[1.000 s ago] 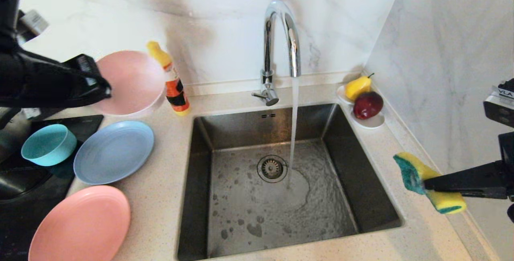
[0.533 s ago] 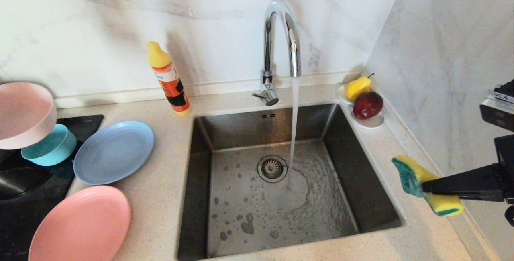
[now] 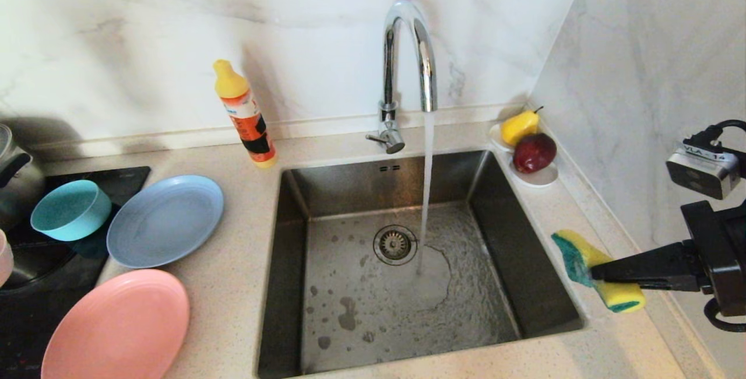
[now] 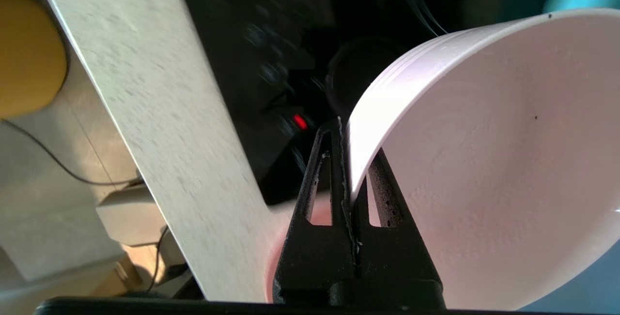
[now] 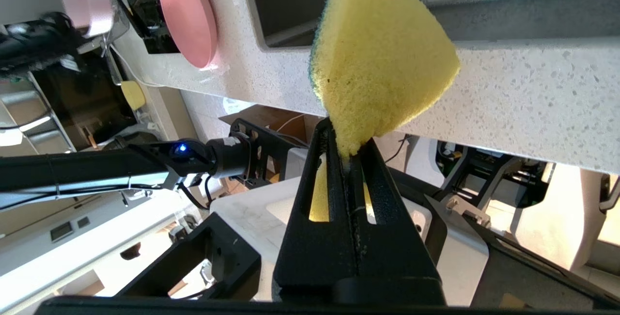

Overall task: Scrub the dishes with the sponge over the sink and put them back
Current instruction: Place the bowl on the table

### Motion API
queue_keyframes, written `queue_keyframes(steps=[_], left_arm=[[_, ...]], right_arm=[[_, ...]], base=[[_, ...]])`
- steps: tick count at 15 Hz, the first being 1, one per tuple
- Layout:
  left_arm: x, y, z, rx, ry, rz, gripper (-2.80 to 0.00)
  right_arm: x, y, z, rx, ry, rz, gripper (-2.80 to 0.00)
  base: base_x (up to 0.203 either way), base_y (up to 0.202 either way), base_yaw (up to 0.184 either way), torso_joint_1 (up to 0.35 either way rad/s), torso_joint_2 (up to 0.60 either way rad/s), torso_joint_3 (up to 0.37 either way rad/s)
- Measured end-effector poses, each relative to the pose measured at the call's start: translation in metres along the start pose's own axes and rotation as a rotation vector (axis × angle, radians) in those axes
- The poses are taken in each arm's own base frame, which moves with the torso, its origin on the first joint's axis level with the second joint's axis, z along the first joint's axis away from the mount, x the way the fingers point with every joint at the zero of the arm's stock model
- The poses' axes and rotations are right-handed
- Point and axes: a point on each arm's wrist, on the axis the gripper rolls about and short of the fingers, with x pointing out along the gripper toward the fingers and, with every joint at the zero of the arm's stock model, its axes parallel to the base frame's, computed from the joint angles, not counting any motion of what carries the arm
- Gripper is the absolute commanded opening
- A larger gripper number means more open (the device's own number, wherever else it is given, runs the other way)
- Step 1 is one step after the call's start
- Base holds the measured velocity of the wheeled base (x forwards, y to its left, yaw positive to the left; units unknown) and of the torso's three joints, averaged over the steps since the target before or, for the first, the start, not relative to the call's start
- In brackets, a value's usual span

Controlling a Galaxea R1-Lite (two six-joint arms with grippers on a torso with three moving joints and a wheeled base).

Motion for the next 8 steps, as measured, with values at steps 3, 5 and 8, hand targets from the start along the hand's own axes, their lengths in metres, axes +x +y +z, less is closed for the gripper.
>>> queue_keyframes(steps=[3, 5, 8], left_arm=[[0.015, 0.014, 0.005, -0.048, 0.028, 0.037, -2.8], [0.024, 0.019, 0.004, -0.061, 0.057, 0.059, -2.8], [0.04, 0.027, 0.002, -0.076, 0.101, 0.079, -2.8]], right_arm=[[0.003, -0.004, -0.002, 0.008, 0.012, -0.007, -2.8], [0.004, -0.004, -0.002, 0.01, 0.014, -0.009, -2.8], [0.005, -0.005, -0.002, 0.012, 0.017, -0.011, -2.8]], base=[[0.0, 0.0, 0.0, 0.0, 0.0, 0.0], [0.0, 0.0, 0.0, 0.0, 0.0, 0.0], [0.0, 0.0, 0.0, 0.0, 0.0, 0.0]])
